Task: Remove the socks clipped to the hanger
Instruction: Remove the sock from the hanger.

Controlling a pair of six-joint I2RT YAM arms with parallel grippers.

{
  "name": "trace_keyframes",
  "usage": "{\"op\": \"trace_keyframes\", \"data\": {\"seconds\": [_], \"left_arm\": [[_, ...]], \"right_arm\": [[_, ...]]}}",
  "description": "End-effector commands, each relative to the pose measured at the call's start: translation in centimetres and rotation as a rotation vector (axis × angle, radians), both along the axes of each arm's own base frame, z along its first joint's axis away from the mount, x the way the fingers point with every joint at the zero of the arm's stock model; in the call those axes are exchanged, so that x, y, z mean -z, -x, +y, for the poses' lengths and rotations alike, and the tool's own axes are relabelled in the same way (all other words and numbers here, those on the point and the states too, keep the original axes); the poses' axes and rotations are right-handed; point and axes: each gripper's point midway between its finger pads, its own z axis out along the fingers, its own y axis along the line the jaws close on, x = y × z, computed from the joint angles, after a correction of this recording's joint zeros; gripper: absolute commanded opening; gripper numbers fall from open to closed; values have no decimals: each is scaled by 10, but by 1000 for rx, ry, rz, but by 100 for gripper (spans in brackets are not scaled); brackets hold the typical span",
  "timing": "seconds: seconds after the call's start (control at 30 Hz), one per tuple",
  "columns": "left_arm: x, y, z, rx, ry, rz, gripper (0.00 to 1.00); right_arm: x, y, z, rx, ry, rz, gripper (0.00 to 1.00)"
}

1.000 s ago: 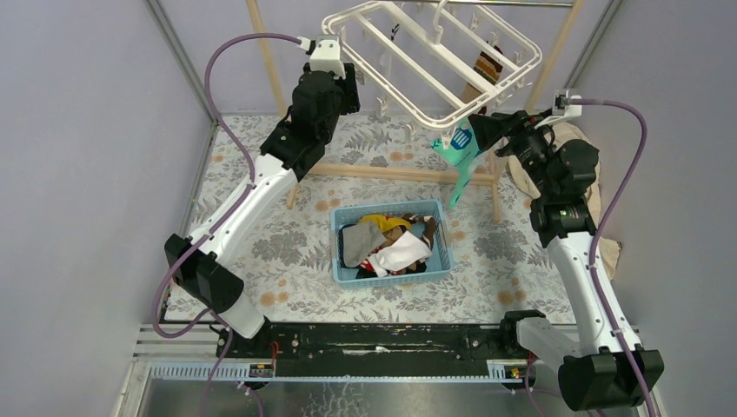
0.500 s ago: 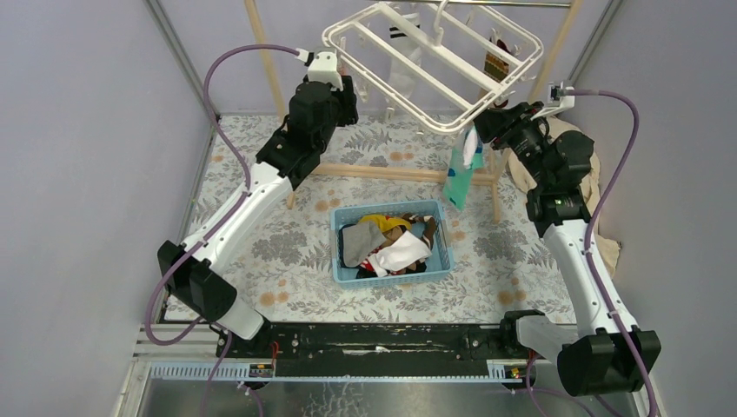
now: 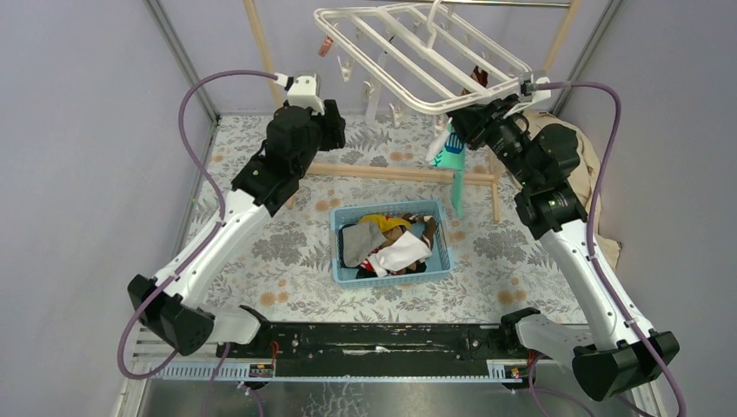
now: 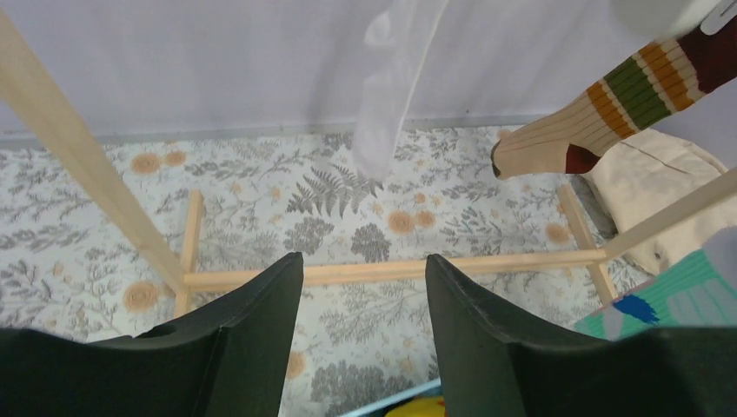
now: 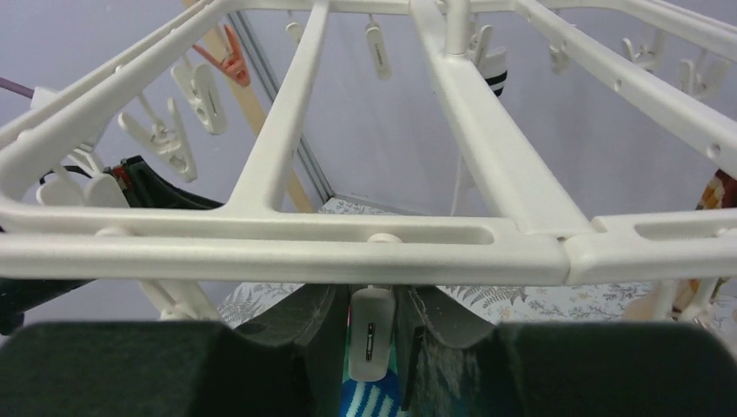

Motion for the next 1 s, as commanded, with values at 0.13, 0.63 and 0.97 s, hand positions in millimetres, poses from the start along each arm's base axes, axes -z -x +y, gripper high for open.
{"op": "trace_keyframes", "data": {"seconds": [0.13, 0.63, 0.97], "left_arm": [[6, 46, 22, 6, 63, 13, 62], [21, 78, 29, 49, 95, 44, 62], [24, 81, 22, 92, 105, 46, 65]], "right_arm": [[-30, 8, 16, 52, 57, -87, 29], [-29, 1, 83, 102, 189, -59, 26], [-23, -6, 118, 136, 232, -32, 26]]}}
